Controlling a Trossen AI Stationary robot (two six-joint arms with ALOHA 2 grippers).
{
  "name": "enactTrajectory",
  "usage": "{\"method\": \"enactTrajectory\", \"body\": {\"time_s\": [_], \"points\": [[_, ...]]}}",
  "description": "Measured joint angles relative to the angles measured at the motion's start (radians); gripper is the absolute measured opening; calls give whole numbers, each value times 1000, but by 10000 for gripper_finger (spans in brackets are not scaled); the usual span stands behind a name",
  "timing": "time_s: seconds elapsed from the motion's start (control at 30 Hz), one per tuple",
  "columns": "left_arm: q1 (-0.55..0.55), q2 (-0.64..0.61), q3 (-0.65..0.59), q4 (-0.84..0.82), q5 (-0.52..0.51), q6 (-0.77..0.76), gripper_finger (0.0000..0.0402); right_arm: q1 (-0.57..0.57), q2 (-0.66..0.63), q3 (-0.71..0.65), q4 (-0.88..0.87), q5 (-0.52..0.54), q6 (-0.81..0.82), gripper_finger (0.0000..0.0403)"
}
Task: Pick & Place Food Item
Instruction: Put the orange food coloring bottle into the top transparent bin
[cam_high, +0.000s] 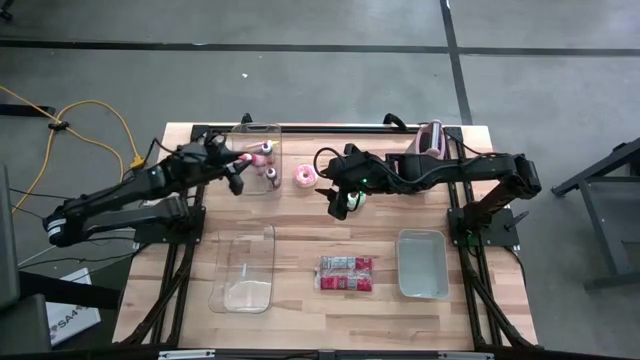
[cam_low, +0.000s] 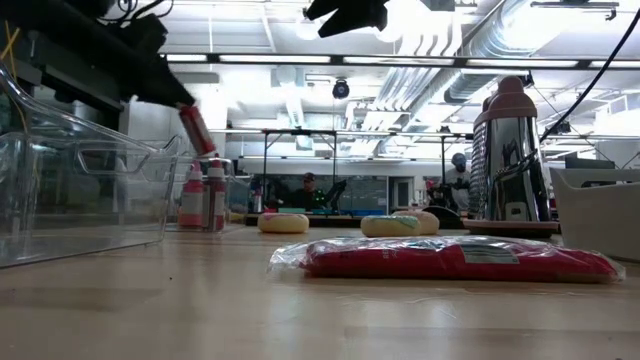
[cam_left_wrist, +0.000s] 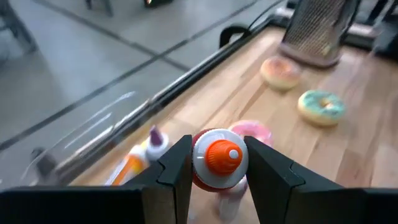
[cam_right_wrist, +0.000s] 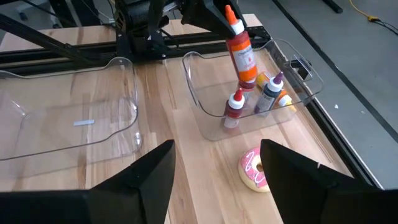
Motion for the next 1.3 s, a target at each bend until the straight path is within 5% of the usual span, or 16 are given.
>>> {"method": "enactTrajectory", "body": {"time_s": [0.33, 1.3], "points": [[-13, 85, 130, -283, -5, -63, 117, 0, 0, 0, 0, 0, 0, 224], [-26, 502, 130, -191, 13, -129, 117, 0, 0, 0, 0, 0, 0, 224]]}}
